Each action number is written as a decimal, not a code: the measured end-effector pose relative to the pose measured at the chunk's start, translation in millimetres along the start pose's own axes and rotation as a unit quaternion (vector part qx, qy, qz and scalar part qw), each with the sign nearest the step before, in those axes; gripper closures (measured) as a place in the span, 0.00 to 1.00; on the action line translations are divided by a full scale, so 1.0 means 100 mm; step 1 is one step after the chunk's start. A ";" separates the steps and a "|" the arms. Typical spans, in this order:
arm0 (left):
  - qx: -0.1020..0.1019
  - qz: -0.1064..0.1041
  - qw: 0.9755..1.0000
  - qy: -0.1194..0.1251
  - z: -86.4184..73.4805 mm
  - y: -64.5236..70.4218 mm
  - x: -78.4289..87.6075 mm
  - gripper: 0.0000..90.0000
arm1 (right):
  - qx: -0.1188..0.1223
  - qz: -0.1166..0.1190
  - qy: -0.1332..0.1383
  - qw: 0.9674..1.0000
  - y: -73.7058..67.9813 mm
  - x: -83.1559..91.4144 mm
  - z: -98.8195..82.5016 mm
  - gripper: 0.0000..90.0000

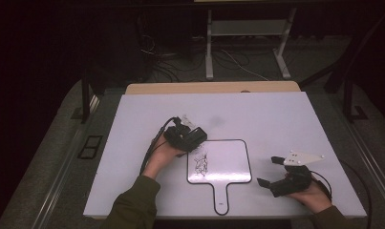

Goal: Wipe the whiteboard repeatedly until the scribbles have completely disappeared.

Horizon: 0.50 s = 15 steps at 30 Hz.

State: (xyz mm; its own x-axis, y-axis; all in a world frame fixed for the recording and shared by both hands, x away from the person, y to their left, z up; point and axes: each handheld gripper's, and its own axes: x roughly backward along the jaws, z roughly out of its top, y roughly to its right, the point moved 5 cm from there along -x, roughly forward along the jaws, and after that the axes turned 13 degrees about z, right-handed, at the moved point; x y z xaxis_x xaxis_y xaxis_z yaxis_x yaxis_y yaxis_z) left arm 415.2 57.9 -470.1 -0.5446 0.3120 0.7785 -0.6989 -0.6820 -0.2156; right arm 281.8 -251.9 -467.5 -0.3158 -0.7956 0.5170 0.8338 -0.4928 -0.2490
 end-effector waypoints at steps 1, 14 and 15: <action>-0.005 0.003 1.000 0.000 0.01 0.01 0.00 0.44 | 0.000 0.000 0.000 1.000 0.00 0.00 0.00 0.00; -0.027 -0.006 1.000 -0.002 0.07 0.16 0.00 0.44 | 0.001 -0.001 -0.001 1.000 0.00 -0.01 0.00 0.00; -0.023 -0.006 1.000 -0.001 0.07 0.17 -0.01 0.44 | 0.000 -0.001 0.000 1.000 0.00 0.00 0.00 0.00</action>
State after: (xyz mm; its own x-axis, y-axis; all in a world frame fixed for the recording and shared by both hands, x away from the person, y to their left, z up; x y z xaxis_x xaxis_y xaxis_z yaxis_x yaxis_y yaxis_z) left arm 407.3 41.6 -469.8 -0.5348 0.3180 0.7828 -0.7261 -0.6467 -0.2334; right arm 282.3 -251.6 -467.7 -0.3169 -0.7943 0.5182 0.8335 -0.4940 -0.2475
